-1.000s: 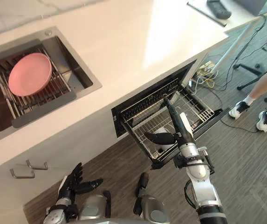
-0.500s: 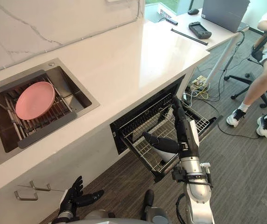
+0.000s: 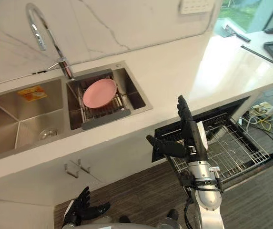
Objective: Walk over to the sink, pick up the cup, carry it to the dishwasher, place the cup inside the dishwasher, then close the dishwasher door
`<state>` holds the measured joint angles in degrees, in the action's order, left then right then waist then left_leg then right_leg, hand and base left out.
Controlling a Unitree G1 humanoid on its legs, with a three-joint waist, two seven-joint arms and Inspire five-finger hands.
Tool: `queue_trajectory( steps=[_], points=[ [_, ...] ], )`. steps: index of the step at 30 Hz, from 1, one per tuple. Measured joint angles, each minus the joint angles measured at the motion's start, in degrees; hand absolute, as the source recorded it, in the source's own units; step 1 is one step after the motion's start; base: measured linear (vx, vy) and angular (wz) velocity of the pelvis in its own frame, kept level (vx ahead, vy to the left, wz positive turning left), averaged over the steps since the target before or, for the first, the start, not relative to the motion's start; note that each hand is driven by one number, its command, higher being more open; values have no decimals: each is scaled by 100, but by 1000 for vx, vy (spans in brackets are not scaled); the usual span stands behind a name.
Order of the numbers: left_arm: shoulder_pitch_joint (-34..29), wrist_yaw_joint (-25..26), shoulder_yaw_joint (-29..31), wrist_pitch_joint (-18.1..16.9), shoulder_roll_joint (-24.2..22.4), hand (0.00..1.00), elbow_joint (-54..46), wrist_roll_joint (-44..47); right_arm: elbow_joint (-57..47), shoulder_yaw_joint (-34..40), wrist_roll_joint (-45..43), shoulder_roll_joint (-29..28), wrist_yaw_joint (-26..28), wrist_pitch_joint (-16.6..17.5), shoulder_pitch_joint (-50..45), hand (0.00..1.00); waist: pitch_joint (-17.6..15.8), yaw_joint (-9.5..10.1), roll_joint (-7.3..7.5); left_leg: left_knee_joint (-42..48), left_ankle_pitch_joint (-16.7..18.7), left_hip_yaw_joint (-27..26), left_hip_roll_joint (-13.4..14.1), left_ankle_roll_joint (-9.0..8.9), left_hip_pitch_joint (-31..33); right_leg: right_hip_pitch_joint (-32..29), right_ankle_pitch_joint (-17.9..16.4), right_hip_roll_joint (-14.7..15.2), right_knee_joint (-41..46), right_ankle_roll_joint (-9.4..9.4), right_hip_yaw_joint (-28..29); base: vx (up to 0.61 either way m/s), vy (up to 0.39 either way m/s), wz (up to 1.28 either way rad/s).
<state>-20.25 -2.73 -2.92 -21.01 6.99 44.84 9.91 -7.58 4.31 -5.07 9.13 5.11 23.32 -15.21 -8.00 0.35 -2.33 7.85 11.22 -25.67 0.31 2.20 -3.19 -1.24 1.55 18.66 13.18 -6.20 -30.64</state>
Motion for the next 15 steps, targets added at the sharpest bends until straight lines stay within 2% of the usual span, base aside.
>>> queue_trajectory(
  steps=[1, 2, 3, 4, 5, 6, 7, 8, 9, 10, 13, 15],
  points=[
    [18, -19, -47, 51, 28, 100, -22, -26, 90, -2, 1, -21, -102, -14, 25, 100, -3, -28, 4, -45, -52, 184, -67, 111, -110, -286, -136, 261, 980, 205, 296, 221, 184, 100],
    [14, -24, -191, 60, 143, 100, -83, -46, 128, -6, 1, -78, -179, -15, 23, 100, -48, -132, 88, -134, -88, 496, -180, 192, -340, -514, -276, 433, 1835, 197, 888, 203, 123, 107],
    [17, -17, -247, 74, 227, 100, -88, -46, 168, -15, 2, -96, -201, -15, 22, 100, -45, -188, 153, -149, -99, 644, -199, 214, -410, -570, -460, 382, 2070, 123, 1201, 214, 33, 121],
    [28, -13, -281, 102, 309, 100, -87, -46, 185, -18, 15, -93, -218, -17, 18, 100, -43, -262, 187, -152, -95, 884, -199, 221, -452, -611, -757, 191, 2194, 48, 1522, 213, -58, 126],
    [72, -14, -284, 135, 385, 100, -83, -46, 161, -19, 3, -66, -233, -17, 20, 100, -36, -290, 277, -154, -96, 1166, -189, 221, -489, -634, -1008, -107, 2090, 74, 1813, 164, -62, 119],
    [98, -11, -285, 154, 413, 100, -76, -46, 154, -14, -5, -53, -237, -17, 25, 100, -26, -284, 317, -154, -96, 1281, -183, 220, -503, -658, -1064, -252, 1961, 99, 1913, 194, -117, 117],
    [147, -12, -284, 191, 450, 100, -36, -48, 152, -14, -42, -35, -213, -17, 57, 100, 1, -275, 360, -149, -90, 1506, -172, 206, -527, -704, -1116, -535, 1663, 133, 2086, 153, -107, 94],
    [159, -13, -286, 200, 459, 100, 5, -67, 137, -12, -51, -31, -191, -16, 75, 100, 8, -281, 370, -109, -65, 1631, -161, 163, -533, -690, -1084, -711, 1362, 146, 2220, 222, -166, 94],
    [158, -13, -278, 198, 472, 100, 4, -90, 125, -13, -53, -33, -165, -8, 90, 100, 41, -270, 443, -56, -17, 1746, -184, 87, -538, -643, -849, -852, 949, 197, 2356, 170, -162, 80],
    [170, -9, -235, 209, 459, 100, 51, -104, 124, -8, -57, -7, -109, -14, 124, 100, 66, -244, 475, 15, 67, 1884, -195, -5, -548, -546, -627, -877, 658, 67, 2386, 170, -163, 57],
    [68, -35, -67, 228, 197, 100, 33, -113, 0, -8, -160, 11, -67, -21, 126, 100, 98, -105, 241, 90, 194, 1790, 132, -180, -517, -217, -556, -1172, 123, 180, 2150, 138, -113, 21],
    [44, -36, 68, 188, 119, 100, 36, -204, -57, -6, -159, 23, -69, -62, 164, 100, 122, -92, 216, 4, 195, 1800, 240, -239, -543, -95, -523, -1275, -87, 222, 2069, 89, -93, 5]
  ],
)
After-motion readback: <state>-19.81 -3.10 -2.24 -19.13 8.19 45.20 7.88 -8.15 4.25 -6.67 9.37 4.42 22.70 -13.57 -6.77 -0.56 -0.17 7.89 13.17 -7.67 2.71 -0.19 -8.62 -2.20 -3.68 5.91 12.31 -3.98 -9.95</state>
